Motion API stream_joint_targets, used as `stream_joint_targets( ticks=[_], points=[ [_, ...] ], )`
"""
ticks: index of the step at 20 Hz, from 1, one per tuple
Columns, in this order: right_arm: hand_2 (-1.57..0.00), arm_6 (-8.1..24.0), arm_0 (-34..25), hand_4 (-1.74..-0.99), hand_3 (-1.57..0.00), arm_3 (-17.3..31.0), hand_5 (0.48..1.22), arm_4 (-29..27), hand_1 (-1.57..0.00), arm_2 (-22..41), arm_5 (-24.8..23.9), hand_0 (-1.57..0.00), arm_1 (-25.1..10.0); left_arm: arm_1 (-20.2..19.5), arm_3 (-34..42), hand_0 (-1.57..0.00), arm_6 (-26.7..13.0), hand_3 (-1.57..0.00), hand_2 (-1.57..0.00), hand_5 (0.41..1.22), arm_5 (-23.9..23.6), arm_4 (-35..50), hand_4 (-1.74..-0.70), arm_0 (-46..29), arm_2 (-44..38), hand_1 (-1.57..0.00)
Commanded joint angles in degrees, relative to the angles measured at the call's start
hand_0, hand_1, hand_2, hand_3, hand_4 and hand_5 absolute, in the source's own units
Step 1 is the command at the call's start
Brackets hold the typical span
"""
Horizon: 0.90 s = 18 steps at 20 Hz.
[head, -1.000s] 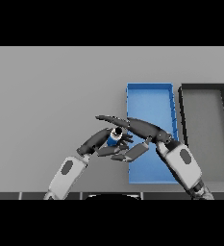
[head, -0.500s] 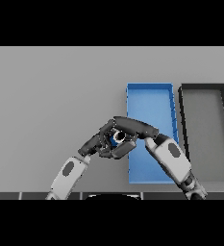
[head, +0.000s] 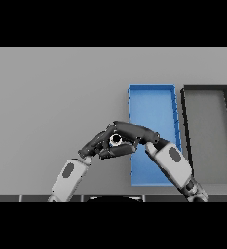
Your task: Pick up the blue pipe and place it into the blue bin.
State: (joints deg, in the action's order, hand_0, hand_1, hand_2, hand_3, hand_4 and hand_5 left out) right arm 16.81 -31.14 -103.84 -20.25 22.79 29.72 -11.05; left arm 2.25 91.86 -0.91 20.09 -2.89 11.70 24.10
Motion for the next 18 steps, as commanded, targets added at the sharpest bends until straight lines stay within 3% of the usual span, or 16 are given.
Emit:
stream_joint_targets(
  ticks=[1,4,5,6,9,11,14,18],
  points=[
    [-1.53,-0.2,0.3,-1.721,-1.50,-0.4,1.160,0.3,-1.53,0.0,-0.4,-1.53,0.3,0.0,0.1,-1.57,0.2,-1.43,-1.57,1.221,-0.2,-0.5,-1.73,0.2,0.0,-1.57],
    [-1.55,-1.6,1.2,-1.731,-1.54,-0.8,1.190,2.9,-1.55,0.3,-1.5,-1.55,1.9,-0.5,0.1,-1.57,3.9,-1.45,-1.57,1.221,-2.3,-3.2,-1.72,-0.2,0.0,-1.57],
    [-1.56,-1.8,1.4,-1.733,-1.54,-1.1,1.196,3.6,-1.56,0.1,-1.8,-1.56,1.9,-0.7,-0.3,-1.46,4.4,-1.17,-1.29,1.221,-2.9,-4.7,-1.60,0.3,-0.1,-1.34],
    [-1.56,-1.6,1.6,-1.734,-1.55,-1.4,1.201,4.0,-1.56,0.3,-1.9,-1.56,2.0,-1.2,-0.1,-1.17,4.5,-0.93,-1.03,1.221,-1.2,-4.5,-1.47,0.1,-0.1,-1.07],
    [-1.56,2.9,1.1,-1.738,-1.56,-1.9,1.211,3.2,-1.56,-0.1,-2.9,-1.56,3.0,-2.0,-0.8,-0.60,5.6,-0.48,-0.53,1.221,2.9,-5.6,-1.21,0.3,-0.4,-0.55],
    [-1.57,4.4,1.6,-1.739,-1.56,-2.6,1.214,3.4,-1.57,-0.4,-2.6,-1.57,3.4,-1.9,-0.4,-0.38,4.4,-0.30,-0.34,1.029,3.4,-7.1,-1.08,-0.2,-0.2,-0.35],
    [-1.57,1.9,1.8,-1.740,-1.57,-2.9,1.218,5.1,-1.57,-0.1,-2.5,-1.57,4.1,-1.5,-0.1,-0.20,-0.8,-0.16,-0.17,0.770,2.8,-6.4,-1.00,-0.3,-1.1,-0.18],
    [-1.57,2.4,1.9,-1.741,-1.57,-2.7,1.220,3.9,-1.57,-0.8,-2.3,-1.57,4.5,-1.2,0.1,-0.08,-3.5,-0.06,-0.07,0.567,2.8,-5.4,-0.97,-0.8,-1.6,-0.07]
  ],
)
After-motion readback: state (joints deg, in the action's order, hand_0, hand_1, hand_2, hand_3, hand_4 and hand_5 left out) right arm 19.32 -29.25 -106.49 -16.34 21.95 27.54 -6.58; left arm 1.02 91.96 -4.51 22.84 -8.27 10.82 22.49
